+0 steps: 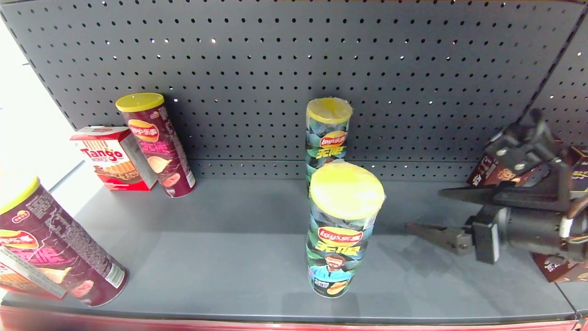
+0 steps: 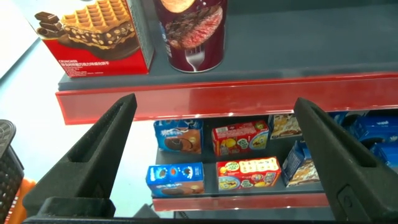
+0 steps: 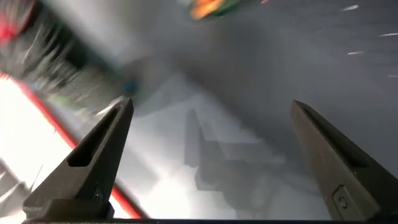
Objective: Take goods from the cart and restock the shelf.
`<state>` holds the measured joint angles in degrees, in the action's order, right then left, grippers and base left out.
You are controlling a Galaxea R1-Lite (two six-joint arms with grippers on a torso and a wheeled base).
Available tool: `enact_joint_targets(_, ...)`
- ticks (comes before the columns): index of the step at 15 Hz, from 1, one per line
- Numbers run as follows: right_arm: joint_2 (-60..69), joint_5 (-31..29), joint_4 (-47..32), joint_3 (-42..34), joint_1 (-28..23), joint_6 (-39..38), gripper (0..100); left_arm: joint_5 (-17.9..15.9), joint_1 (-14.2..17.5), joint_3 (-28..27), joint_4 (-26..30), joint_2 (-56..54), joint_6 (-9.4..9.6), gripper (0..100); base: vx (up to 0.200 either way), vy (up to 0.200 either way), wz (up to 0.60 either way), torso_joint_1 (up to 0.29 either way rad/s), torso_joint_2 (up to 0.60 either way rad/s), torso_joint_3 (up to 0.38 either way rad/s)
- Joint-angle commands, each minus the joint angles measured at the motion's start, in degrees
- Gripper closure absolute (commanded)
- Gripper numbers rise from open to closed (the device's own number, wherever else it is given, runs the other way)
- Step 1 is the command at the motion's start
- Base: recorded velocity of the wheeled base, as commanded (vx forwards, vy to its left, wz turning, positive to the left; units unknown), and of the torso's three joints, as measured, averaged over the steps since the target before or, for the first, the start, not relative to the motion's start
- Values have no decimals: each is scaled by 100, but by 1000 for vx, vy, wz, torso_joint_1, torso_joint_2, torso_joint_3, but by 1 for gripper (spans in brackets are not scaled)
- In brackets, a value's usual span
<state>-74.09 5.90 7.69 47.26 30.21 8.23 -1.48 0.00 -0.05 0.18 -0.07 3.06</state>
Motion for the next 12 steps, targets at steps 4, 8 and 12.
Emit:
enact_joint_targets(4,2839,-449,118,-516,-1949,-199,0,-11,0,5,-1,7,19,0,0,0,0,0,0,0)
enact_joint_targets(8,4720,-485,-22,-1843,-2757,-190,0,7,0,5,-9,7,-16,0,0,0,0,0,0,0)
enact_joint_targets(12,6548,-529,-1279,-2714,-3021,-208,0,7,0,5,-1,7,10,0,0,0,0,0,0,0)
